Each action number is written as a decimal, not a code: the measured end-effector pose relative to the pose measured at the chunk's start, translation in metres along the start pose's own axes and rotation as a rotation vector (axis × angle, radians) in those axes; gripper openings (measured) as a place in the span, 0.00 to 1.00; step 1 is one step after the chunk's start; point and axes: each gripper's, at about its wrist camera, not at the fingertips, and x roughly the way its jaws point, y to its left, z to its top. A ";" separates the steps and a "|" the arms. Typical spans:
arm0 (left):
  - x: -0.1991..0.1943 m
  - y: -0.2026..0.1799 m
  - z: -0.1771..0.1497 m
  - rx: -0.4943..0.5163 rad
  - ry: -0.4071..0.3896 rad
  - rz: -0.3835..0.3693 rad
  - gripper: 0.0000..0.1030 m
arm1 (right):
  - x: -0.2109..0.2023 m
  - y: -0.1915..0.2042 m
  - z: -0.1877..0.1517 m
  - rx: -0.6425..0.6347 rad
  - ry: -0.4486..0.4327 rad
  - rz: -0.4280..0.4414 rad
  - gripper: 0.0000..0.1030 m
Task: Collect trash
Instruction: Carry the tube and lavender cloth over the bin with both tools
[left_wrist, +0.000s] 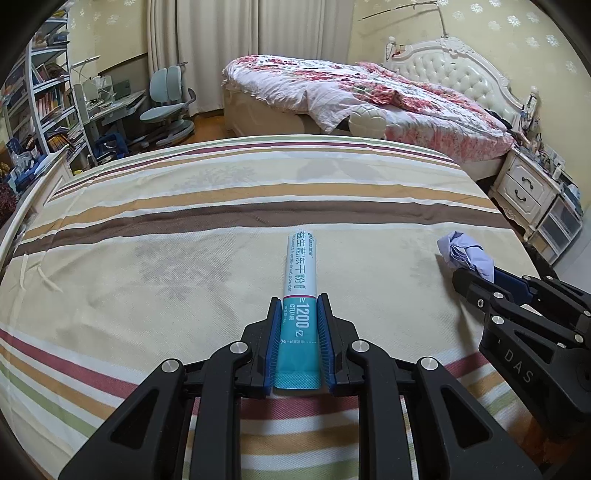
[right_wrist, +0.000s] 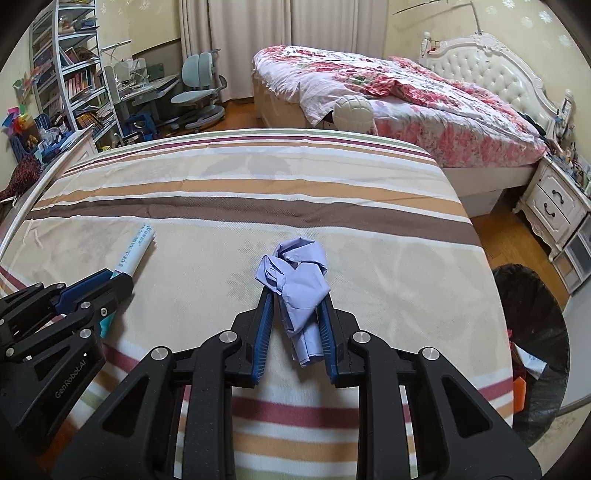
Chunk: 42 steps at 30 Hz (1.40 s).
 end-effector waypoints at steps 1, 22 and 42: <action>-0.001 -0.003 -0.002 0.004 -0.002 -0.004 0.20 | -0.002 -0.002 -0.001 0.004 -0.002 -0.002 0.23; -0.024 -0.075 -0.014 0.125 -0.045 -0.100 0.20 | -0.043 -0.064 -0.042 0.110 -0.045 -0.073 0.23; -0.031 -0.172 -0.019 0.282 -0.083 -0.217 0.20 | -0.079 -0.166 -0.077 0.293 -0.092 -0.225 0.23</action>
